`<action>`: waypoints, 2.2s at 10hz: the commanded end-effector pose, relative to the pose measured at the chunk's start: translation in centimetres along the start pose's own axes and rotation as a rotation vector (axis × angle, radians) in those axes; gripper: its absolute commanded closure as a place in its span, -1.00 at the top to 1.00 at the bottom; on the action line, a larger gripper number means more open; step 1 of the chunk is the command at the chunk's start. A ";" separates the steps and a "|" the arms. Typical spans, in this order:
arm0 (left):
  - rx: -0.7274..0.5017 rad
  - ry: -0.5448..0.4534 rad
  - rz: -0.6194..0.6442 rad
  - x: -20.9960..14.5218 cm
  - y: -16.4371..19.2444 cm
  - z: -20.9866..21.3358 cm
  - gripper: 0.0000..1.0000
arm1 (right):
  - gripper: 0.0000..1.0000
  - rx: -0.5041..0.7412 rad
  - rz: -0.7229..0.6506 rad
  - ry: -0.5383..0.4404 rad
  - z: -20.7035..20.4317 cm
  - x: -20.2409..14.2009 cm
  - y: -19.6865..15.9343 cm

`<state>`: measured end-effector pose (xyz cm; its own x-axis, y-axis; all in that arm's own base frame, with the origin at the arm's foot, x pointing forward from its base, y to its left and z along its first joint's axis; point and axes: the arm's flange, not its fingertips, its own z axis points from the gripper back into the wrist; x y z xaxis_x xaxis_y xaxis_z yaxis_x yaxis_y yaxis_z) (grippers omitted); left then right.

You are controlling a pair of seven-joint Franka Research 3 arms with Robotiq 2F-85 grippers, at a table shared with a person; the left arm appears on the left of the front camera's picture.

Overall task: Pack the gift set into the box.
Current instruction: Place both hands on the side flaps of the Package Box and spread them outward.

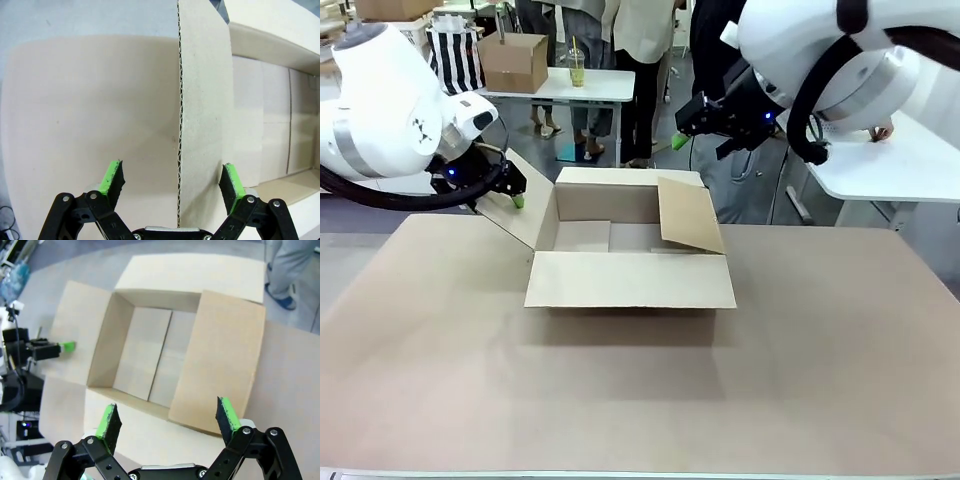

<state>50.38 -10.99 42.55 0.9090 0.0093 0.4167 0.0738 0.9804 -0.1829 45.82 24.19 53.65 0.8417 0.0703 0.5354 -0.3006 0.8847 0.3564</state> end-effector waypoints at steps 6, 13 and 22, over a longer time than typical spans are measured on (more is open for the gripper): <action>0.014 -0.010 0.006 -0.1 0.1 0.3 1.00 | 1.00 -0.603 -0.125 0.195 -15.4 9.5 5.5; 0.014 -0.010 0.006 -0.1 0.1 0.3 1.00 | 1.00 -0.471 -0.017 0.316 -26.6 11.1 3.9; 0.014 -0.010 0.006 -0.1 0.1 0.3 1.00 | 1.00 -0.446 0.010 0.319 -25.3 6.3 3.3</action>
<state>50.38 -10.92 42.60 0.9087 0.0115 0.4174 0.0714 0.9806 -0.1825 62.35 38.71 36.87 0.9641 0.1267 0.2334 -0.1255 0.9919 -0.0203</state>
